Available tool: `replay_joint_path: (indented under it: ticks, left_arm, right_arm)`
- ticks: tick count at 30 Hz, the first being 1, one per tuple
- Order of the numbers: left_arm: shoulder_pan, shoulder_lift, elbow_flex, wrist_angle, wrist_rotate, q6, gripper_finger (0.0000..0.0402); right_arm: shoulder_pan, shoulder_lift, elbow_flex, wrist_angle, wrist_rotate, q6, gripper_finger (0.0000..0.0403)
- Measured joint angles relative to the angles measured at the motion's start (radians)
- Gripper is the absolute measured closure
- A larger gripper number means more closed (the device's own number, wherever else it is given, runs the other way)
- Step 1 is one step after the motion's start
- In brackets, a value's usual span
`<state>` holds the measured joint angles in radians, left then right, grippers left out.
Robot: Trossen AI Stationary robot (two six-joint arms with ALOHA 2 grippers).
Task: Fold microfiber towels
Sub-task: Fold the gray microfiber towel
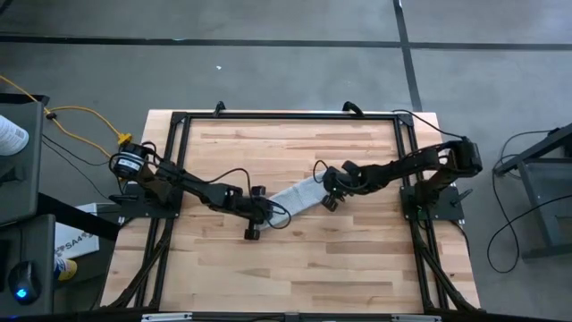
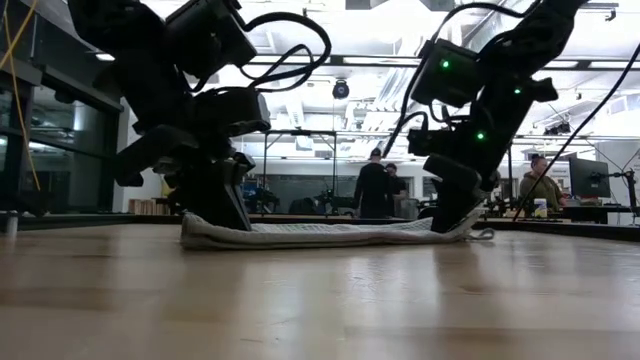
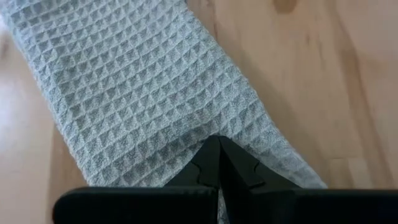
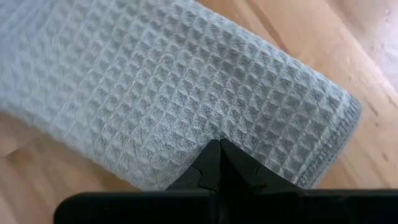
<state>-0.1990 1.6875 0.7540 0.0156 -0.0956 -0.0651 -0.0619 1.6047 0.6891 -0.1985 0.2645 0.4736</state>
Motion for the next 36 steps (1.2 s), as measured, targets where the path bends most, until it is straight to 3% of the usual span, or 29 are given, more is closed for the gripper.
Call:
replay_joint_path:
  ticks: [18, 36]
  left_arm:
    - [-0.033, 0.026, 0.019, 0.104, 0.007, -0.049, 0.0401]
    - [-0.032, 0.088, 0.018, 0.263, 0.03, -0.018, 0.0401]
  right_arm:
    - [-0.125, 0.0, 0.0, 0.135, -0.142, -0.181, 0.0401]
    - [0.012, -0.046, 0.047, 0.076, -0.083, -0.079, 0.0401]
